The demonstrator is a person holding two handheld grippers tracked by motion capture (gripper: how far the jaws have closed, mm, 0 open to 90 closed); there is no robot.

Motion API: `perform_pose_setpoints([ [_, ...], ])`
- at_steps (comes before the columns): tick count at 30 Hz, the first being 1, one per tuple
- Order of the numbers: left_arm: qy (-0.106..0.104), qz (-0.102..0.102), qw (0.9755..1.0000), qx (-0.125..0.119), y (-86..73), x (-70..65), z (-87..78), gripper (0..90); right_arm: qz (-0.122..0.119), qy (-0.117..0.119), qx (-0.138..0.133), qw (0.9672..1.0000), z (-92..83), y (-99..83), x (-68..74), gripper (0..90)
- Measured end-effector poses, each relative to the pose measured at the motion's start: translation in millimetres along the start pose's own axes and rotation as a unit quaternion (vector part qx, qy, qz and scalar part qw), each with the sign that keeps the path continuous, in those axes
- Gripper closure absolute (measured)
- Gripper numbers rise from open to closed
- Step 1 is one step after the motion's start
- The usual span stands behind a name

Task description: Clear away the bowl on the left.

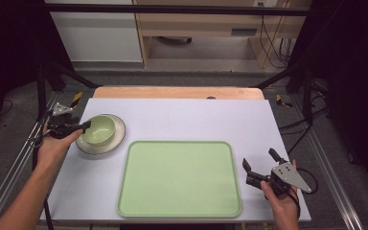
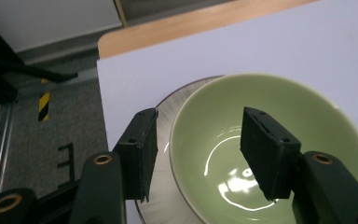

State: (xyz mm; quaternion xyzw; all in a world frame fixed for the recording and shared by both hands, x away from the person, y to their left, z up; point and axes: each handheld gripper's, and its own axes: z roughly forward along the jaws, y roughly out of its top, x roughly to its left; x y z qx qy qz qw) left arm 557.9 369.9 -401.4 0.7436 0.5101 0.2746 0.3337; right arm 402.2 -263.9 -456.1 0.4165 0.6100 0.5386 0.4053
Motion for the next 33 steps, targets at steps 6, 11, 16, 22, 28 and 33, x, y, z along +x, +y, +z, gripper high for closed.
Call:
perform_pose_setpoints([
  [6, 0.001, -0.038, 0.9986, 0.037, -5.5, 8.3, 14.9, 55.3, 0.003, -0.005, 0.0, 1.0, -1.5, -0.1, -3.4, 3.3],
  [11, 0.01, -0.047, 0.9967, 0.066, -8.4, 9.0, 21.9, 60.1, 0.004, -0.004, -0.001, 1.0, -1.8, 0.1, -3.3, 3.4],
  [16, 0.0, -0.069, 0.9947, 0.076, -11.6, 12.0, 25.4, 66.3, 0.002, -0.004, -0.002, 1.0, -1.8, 0.6, -1.5, 3.4],
  [22, -0.004, -0.089, 0.9921, 0.088, -12.0, 13.0, 28.4, 70.2, 0.002, -0.004, -0.002, 1.0, -1.6, 0.6, -1.9, 3.5],
  [28, -0.01, -0.106, 0.9898, 0.095, -12.1, 12.9, 32.4, 73.7, 0.001, -0.004, -0.001, 1.0, -2.0, 0.5, -2.7, 3.5],
  [33, -0.011, -0.094, 0.99, 0.105, -12.0, 10.3, 35.9, 79.4, 0.002, -0.004, 0.0, 1.0, -2.0, 0.4, -2.2, 3.5],
])
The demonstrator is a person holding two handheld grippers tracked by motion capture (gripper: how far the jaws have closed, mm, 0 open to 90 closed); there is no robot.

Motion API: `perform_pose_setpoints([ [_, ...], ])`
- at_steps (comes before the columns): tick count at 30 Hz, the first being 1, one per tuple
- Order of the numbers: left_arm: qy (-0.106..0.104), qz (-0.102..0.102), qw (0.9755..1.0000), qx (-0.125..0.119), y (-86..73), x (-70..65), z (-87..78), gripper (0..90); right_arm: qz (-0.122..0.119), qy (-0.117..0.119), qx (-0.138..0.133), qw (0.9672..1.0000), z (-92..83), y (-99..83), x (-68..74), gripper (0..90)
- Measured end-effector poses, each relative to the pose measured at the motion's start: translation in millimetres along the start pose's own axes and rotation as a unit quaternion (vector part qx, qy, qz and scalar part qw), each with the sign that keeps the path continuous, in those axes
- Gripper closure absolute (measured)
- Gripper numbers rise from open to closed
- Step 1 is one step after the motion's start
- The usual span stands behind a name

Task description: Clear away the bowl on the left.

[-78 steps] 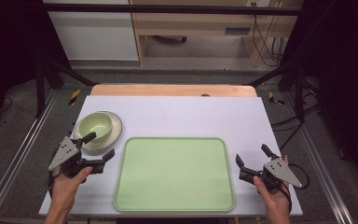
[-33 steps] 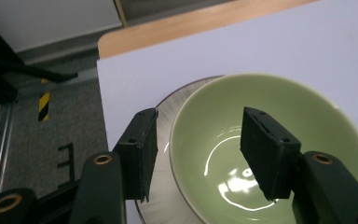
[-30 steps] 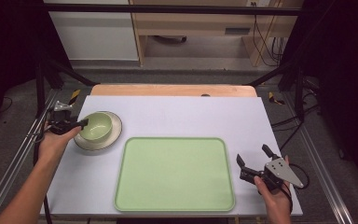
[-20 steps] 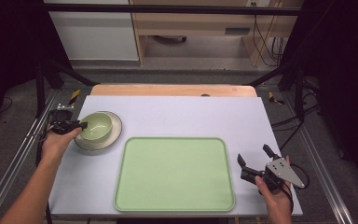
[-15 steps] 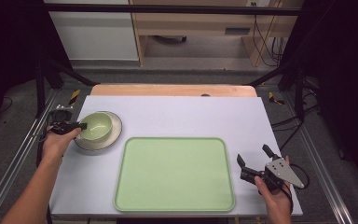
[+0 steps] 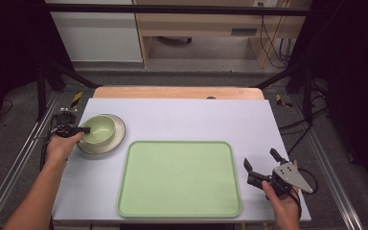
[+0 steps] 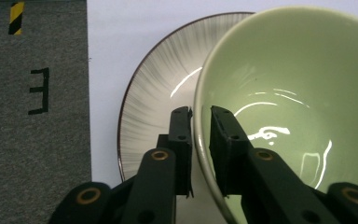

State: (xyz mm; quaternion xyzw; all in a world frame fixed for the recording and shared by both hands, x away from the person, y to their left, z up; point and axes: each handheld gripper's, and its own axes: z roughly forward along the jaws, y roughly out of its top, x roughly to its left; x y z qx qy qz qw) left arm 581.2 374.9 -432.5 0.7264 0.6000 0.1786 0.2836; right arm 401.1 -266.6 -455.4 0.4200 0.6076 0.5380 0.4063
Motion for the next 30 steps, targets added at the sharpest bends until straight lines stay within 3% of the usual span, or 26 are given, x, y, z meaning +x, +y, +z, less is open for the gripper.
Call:
perform_pose_setpoints([
  [5, 0.004, -0.01, 0.9999, 0.005, 1.7, 1.0, -0.1, 81.5, 0.0, 0.0, 0.0, 1.0, 0.0, 0.0, 0.0, 3.5],
  [12, -0.022, -0.064, 0.9977, 0.003, 3.0, 4.2, -6.5, 83.7, 0.001, 0.0, 0.001, 1.0, 0.0, -0.3, -0.8, 3.5],
  [20, -0.008, -0.07, 0.9975, -0.012, 3.9, 2.4, -15.8, 83.5, 0.001, 0.002, -0.001, 1.0, 1.0, -0.5, 0.2, 3.6],
  [26, -0.02, -0.083, 0.9959, -0.03, 6.2, 2.3, -25.2, 83.5, 0.001, 0.0, -0.002, 1.0, 1.5, -0.6, 0.2, 3.6],
  [30, -0.03, -0.079, 0.9958, -0.036, 7.6, 0.1, -30.7, 83.5, 0.001, 0.001, -0.002, 1.0, 1.1, -0.6, 0.5, 3.6],
])
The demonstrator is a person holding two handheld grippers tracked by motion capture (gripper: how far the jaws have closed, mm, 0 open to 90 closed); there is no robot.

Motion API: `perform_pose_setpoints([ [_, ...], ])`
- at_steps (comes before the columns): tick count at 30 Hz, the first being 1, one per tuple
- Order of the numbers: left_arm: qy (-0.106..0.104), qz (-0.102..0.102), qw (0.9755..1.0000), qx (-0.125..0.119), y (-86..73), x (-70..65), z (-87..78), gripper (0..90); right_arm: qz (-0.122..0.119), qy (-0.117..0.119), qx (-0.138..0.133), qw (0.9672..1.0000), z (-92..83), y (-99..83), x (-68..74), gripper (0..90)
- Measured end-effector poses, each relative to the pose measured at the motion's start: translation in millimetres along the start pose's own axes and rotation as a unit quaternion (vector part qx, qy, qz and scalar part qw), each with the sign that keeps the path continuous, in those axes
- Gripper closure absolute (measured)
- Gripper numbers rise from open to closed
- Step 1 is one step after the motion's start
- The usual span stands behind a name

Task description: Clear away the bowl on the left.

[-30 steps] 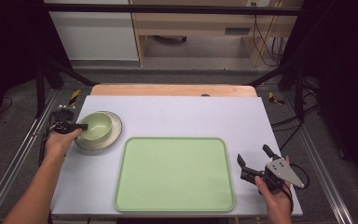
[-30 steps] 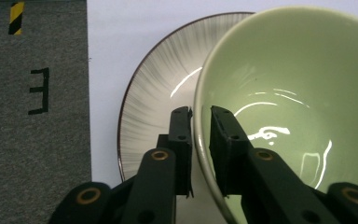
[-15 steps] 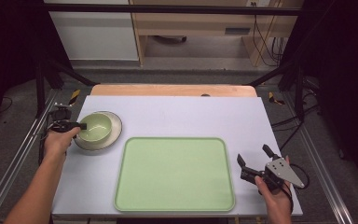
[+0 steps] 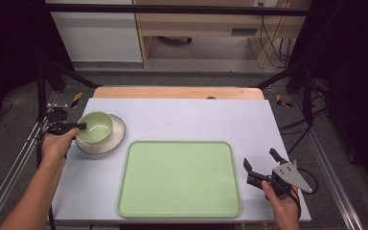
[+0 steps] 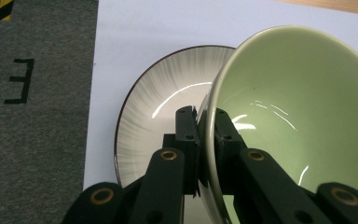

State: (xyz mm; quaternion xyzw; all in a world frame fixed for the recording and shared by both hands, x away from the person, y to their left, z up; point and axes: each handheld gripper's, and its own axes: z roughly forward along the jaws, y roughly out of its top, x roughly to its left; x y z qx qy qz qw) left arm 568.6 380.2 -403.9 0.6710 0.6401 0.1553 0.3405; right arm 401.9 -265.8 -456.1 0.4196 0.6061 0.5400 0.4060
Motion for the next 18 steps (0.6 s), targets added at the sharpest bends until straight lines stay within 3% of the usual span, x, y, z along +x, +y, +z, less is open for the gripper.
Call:
perform_pose_setpoints([
  [13, -0.025, 0.022, 0.9994, -0.008, 5.0, -19.3, -7.5, 83.5, -0.001, 0.0, 0.001, 1.0, 0.6, -0.3, 0.0, 3.6],
  [16, -0.038, 0.022, 0.9989, -0.016, 5.1, -25.3, -9.7, 83.6, 0.001, 0.001, 0.0, 1.0, 0.5, -0.1, 0.4, 3.6],
  [18, -0.045, 0.034, 0.9983, -0.013, 6.4, -34.6, -11.9, 83.6, -0.002, 0.003, 0.002, 1.0, 0.8, -0.2, 1.3, 3.6],
])
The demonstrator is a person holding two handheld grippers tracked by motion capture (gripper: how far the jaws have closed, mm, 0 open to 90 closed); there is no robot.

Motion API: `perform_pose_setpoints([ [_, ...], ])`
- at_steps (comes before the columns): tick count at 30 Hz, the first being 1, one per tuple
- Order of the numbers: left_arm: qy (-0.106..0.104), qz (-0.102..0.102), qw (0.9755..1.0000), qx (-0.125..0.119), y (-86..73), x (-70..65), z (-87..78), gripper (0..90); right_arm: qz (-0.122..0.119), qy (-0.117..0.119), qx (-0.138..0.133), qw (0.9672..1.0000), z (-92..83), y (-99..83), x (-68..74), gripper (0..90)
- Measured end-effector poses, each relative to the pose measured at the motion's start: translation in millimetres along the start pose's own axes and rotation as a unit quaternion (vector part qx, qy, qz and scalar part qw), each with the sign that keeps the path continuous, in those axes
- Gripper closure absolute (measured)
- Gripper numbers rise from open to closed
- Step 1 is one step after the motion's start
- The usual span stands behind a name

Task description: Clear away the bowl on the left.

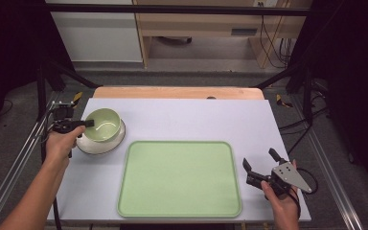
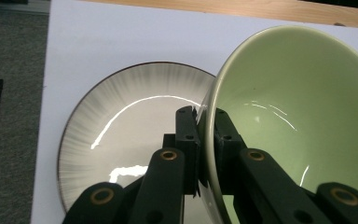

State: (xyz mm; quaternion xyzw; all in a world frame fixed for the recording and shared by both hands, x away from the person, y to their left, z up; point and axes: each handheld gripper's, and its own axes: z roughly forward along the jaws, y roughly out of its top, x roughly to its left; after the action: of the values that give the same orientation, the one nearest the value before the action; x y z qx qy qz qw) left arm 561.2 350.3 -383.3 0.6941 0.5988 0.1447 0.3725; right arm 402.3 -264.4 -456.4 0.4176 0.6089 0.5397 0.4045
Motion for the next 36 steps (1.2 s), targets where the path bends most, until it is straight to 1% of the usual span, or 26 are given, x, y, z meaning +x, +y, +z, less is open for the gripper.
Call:
perform_pose_setpoints([
  [2, -0.004, 0.01, 0.9999, 0.0, 1.4, -7.3, -0.7, 83.6, 0.0, 0.0, -0.001, 1.0, 0.4, -0.1, 0.3, 3.7],
  [3, -0.004, 0.01, 0.9999, 0.0, 1.4, -7.3, -0.7, 83.6, 0.0, 0.001, -0.001, 1.0, 0.3, 0.0, 0.4, 3.6],
  [4, -0.014, 0.02, 0.9997, 0.002, 2.4, -15.3, -1.0, 83.6, 0.0, 0.001, -0.001, 1.0, 0.2, -0.1, 0.5, 3.6],
  [6, -0.019, 0.026, 0.9995, 0.002, 2.6, -22.3, -0.7, 83.6, 0.0, 0.0, 0.0, 1.0, 0.1, -0.1, 0.4, 3.6],
  [7, -0.019, 0.026, 0.9995, 0.002, 2.6, -22.3, -0.7, 83.5, 0.001, 0.0, 0.0, 1.0, 0.0, -0.1, 0.2, 3.6],
  [9, -0.027, 0.035, 0.999, 0.004, 3.0, -31.1, 0.5, 83.6, 0.001, 0.0, -0.002, 1.0, 0.2, -0.2, 0.0, 3.6],
  [10, -0.032, 0.043, 0.9986, 0.005, 3.4, -38.1, 1.7, 83.5, 0.0, -0.001, -0.002, 1.0, 0.0, -0.2, -0.2, 3.7],
  [12, -0.039, 0.051, 0.9979, 0.007, 3.6, -45.5, 3.5, 83.6, 0.001, -0.001, -0.002, 1.0, -0.1, -0.2, -0.3, 3.7],
  [13, -0.039, 0.051, 0.9979, 0.007, 3.6, -45.5, 3.5, 83.6, 0.001, -0.001, -0.002, 1.0, -0.1, -0.2, -0.3, 3.7],
  [14, -0.044, 0.059, 0.9973, 0.01, 3.4, -53.2, 5.4, 83.6, 0.002, -0.001, -0.001, 1.0, -0.1, -0.2, -0.6, 3.7],
  [15, -0.044, 0.059, 0.9973, 0.01, 3.4, -53.2, 5.4, 83.5, 0.002, -0.001, -0.001, 1.0, -0.1, -0.2, -0.6, 3.7],
  [16, -0.049, 0.068, 0.9964, 0.014, 2.8, -60.9, 7.4, 83.6, 0.001, -0.001, -0.001, 1.0, 0.1, -0.3, -0.7, 3.7],
  [21, -0.069, 0.085, 0.9938, 0.021, -1.0, -81.7, 12.6, 83.6, 0.0, 0.0, 0.0, 1.0, 0.2, -0.2, -0.2, 3.7],
  [26, -0.087, 0.107, 0.99, 0.027, -5.5, -103.8, 18.2, 83.5, 0.0, -0.001, -0.001, 1.0, -0.1, -0.1, -0.5, 3.7],
  [28, -0.095, 0.115, 0.9883, 0.03, -7.4, -112.0, 20.2, 83.6, 0.0, -0.001, -0.002, 1.0, 0.0, -0.3, -1.1, 3.7],
  [29, -0.095, 0.115, 0.9883, 0.03, -7.4, -112.0, 20.2, 83.5, 0.0, -0.001, -0.001, 1.0, 0.0, -0.3, -1.2, 3.7],
  [30, -0.102, 0.121, 0.9868, 0.033, -9.6, -120.5, 22.2, 83.5, 0.0, -0.001, -0.002, 1.0, -0.1, -0.3, -1.1, 3.7],
  [32, -0.109, 0.13, 0.9848, 0.037, -12.2, -129.7, 24.2, 83.5, 0.0, -0.001, -0.002, 1.0, -0.3, -0.1, -1.1, 3.7],
  [33, -0.112, 0.131, 0.9843, 0.037, -13.2, -133.1, 25.0, 83.6, 0.0, -0.001, -0.002, 1.0, -0.5, 0.0, -1.3, 3.7],
  [36, -0.122, 0.14, 0.9817, 0.04, -17.3, -145.9, 27.7, 83.5, 0.0, -0.001, -0.003, 1.0, -0.8, 0.1, -1.4, 3.7],
])
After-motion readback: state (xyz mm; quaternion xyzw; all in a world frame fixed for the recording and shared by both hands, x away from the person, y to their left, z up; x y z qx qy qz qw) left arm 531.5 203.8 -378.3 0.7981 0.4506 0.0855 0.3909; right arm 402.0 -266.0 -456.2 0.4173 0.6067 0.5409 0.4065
